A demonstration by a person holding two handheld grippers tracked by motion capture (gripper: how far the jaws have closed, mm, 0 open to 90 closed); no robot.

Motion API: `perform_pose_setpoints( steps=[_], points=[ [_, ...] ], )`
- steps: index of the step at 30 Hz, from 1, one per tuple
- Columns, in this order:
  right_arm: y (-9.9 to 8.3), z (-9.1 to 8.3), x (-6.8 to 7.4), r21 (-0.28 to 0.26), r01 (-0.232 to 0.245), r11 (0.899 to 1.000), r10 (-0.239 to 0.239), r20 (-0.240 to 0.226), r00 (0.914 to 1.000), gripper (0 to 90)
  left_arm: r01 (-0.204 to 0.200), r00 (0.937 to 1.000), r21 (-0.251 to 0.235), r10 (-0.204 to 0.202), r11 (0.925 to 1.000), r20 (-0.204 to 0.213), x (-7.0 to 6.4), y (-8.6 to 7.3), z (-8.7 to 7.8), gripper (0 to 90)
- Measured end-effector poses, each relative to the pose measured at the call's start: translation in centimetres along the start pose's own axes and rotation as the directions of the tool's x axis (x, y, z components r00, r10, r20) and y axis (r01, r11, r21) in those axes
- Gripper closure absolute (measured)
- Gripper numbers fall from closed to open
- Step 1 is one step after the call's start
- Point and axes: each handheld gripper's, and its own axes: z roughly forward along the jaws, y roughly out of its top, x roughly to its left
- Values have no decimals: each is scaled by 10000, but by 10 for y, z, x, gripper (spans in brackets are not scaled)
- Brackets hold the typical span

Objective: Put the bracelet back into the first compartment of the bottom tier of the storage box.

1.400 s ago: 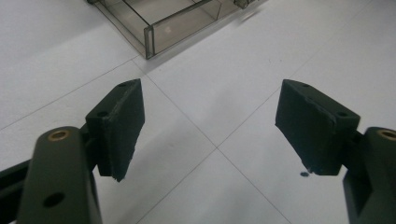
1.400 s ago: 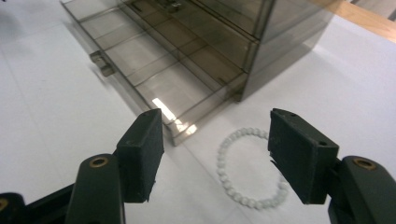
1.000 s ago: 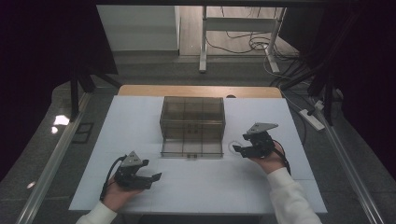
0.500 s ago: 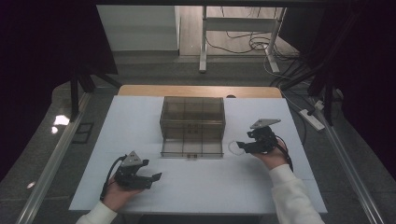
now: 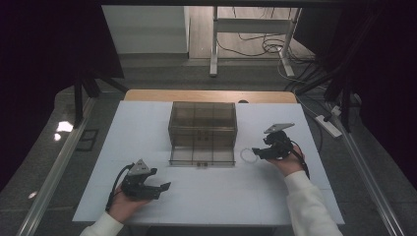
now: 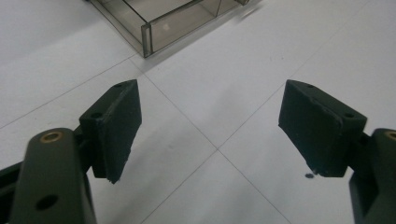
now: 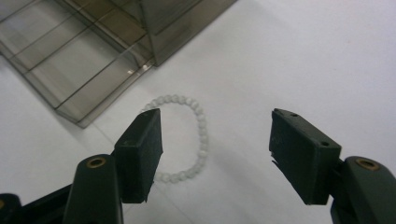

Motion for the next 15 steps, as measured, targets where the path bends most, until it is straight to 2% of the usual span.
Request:
perform_pose_setpoints(
  steps=[3,7,10,15],
  points=[
    [1,3,-2,47,-61,10000,61,-60,10000,345,24,10000,21,-24,10000,2,0,0,0,218],
    [3,8,-3,428,0,9991,4,-92,10000,344,21,10000,29,-21,10000,5,1,0,0,218],
    [5,11,-3,526,-20,9986,28,-154,9999,344,14,10000,30,-14,10000,3,0,0,0,218],
    [8,23,-2,1076,322,9937,-306,-171,9994,345,0,10000,54,0,10000,22,0,0,1,217]
  ],
)
